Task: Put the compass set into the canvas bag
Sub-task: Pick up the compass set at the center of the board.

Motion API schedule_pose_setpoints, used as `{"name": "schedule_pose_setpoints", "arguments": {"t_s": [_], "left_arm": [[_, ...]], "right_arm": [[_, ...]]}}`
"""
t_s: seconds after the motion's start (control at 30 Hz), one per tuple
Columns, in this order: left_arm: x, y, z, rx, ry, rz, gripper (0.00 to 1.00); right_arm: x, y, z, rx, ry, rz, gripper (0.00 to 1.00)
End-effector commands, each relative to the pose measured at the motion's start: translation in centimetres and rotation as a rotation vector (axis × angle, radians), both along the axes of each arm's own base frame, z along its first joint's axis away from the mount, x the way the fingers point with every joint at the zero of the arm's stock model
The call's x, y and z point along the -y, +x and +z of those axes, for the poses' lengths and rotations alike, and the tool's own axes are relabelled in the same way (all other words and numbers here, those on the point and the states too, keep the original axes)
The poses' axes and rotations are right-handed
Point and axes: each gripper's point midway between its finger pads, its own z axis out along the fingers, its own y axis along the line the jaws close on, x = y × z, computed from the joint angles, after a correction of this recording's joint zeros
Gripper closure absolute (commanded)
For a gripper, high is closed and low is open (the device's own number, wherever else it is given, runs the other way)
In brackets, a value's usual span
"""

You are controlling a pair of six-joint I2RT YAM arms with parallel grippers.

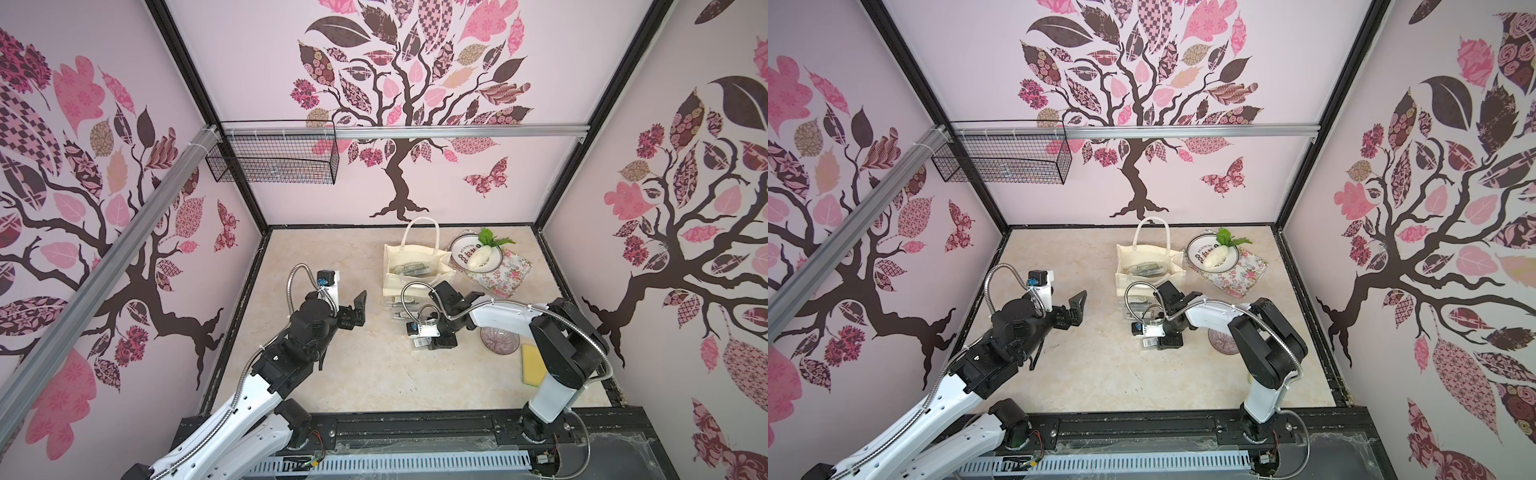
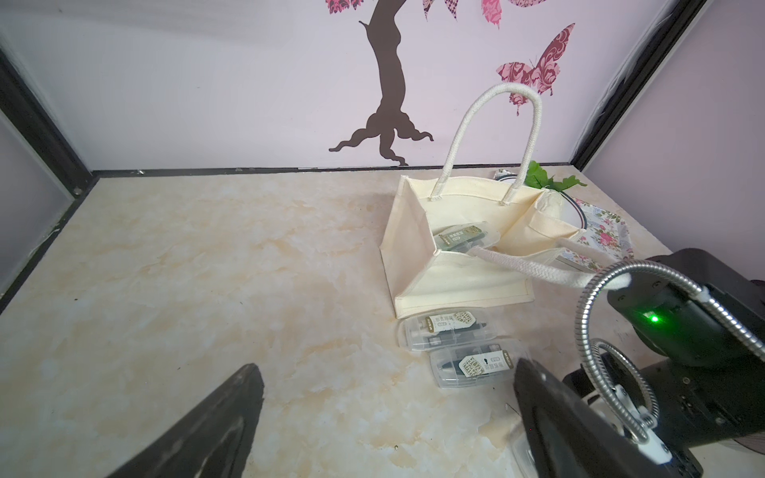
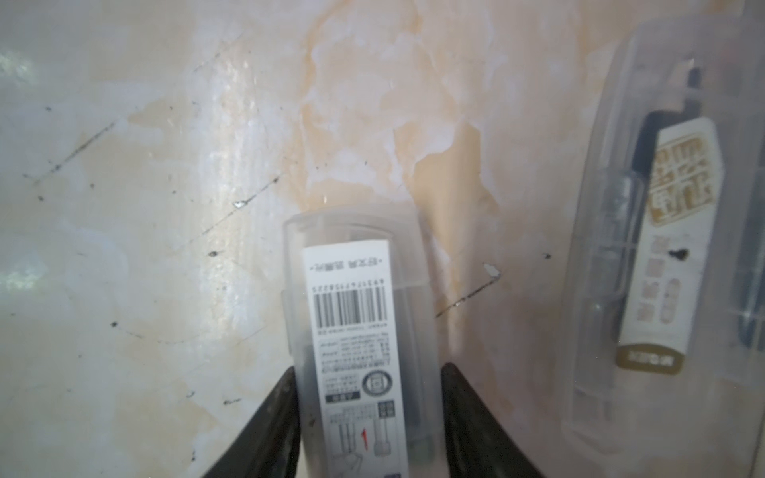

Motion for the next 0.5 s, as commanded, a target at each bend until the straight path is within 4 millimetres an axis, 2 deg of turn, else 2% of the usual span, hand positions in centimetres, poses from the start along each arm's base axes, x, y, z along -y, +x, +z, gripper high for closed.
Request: {"name": "schedule_pose_setpoints", "arguments": {"t_s": [0.0,0.2,0.37,0.47], "left_arm": [[-0.3,0.0,-0.4,0.013,0.013,0.014,0.03],[-0.4,-0.1,-0.4,0.013,0.015,0.017,0.03],[-0.5,0.0,-0.3,0.017,0.022,0.023,0.03],[-0.6,0.0,-0.2,0.019,0.031,0.026,0.03]], "right_arm": [[0.1,-0.3,-0.9,-0.036,-0.03,0.001,0.55],[-0.8,0.2,0.9,0.008,0.033,-0.003,0.56],[-2.3,0.5,4.4,0.057,0.138,0.008,0.56],[-3.0,0.7,7.3,0.085,0.204,0.003,0.56]]}}
